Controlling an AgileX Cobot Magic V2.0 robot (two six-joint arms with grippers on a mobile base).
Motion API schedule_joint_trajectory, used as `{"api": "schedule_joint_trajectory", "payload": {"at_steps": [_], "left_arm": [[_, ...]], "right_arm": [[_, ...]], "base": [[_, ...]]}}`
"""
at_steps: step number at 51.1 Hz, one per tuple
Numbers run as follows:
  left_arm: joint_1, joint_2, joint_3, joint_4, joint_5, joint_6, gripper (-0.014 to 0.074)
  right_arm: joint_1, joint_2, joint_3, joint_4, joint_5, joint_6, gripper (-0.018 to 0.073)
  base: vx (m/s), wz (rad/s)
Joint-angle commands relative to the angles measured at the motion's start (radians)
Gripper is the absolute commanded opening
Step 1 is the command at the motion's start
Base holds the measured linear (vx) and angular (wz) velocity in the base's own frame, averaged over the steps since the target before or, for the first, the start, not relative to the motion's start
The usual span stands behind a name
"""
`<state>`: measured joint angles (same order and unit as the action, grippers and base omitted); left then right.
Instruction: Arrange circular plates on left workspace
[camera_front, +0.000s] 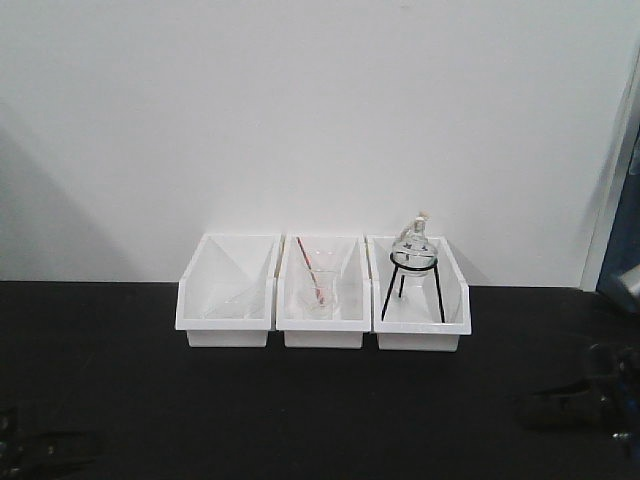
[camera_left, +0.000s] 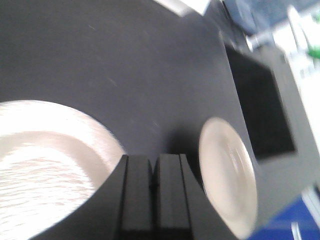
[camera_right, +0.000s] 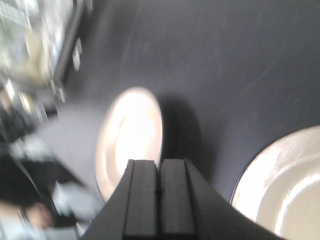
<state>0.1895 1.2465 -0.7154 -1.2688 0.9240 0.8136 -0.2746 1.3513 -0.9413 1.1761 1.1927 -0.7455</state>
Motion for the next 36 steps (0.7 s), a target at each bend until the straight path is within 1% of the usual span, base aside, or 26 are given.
{"api": "schedule_joint_trajectory", "payload": {"at_steps": [1,6,11,15,16,19,23,27,33,36], "left_arm": [[0.104,-0.016,0.025,-0.062,0.055,0.007,0.0],[0.227,-0.016,0.106,-0.064,0.096,0.032,0.0],[0.304,-0.016,0.175,-0.082,0.091,0.033,0.0],[0.343,-0.016,0.207,-0.054,0.071,0.033,0.0],[0.346,-0.016,0.208,-0.048,0.067,0.033,0.0],[0.348,-0.016,0.209,0.008,0.059,0.033,0.0],[0.345,-0.016,0.209,0.065,0.063,0.033,0.0],[0.342,-0.016,0.208,0.102,0.057,0.033,0.0],[0.342,-0.016,0.208,0.115,0.051,0.034,0.0001],[0.342,-0.016,0.208,0.13,0.05,0.06,0.0004]], "right_arm": [[-0.082,-0.017,0.007,0.169,0.047,-0.036,-0.0002],[-0.137,-0.017,0.057,0.244,0.053,-0.067,-0.0002],[-0.145,-0.017,0.084,0.255,0.052,-0.082,-0.0002],[-0.143,-0.017,0.085,0.249,0.053,-0.083,-0.0002],[-0.143,-0.017,0.085,0.251,0.053,-0.083,-0.0002],[-0.143,-0.017,0.085,0.26,0.051,-0.086,-0.0002],[-0.143,-0.017,0.085,0.269,0.047,-0.098,-0.0002],[-0.143,-0.017,0.085,0.279,0.045,-0.105,-0.0002],[-0.143,-0.017,0.085,0.294,0.045,-0.106,-0.0002],[-0.143,-0.017,0.085,0.3,0.045,-0.11,-0.0002]], "base": [[0.0,0.0],[0.0,0.0],[0.0,0.0],[0.0,0.0],[0.0,0.0],[0.0,0.0],[0.0,0.0],[0.0,0.0],[0.0,0.0],[0.0,0.0]]}}
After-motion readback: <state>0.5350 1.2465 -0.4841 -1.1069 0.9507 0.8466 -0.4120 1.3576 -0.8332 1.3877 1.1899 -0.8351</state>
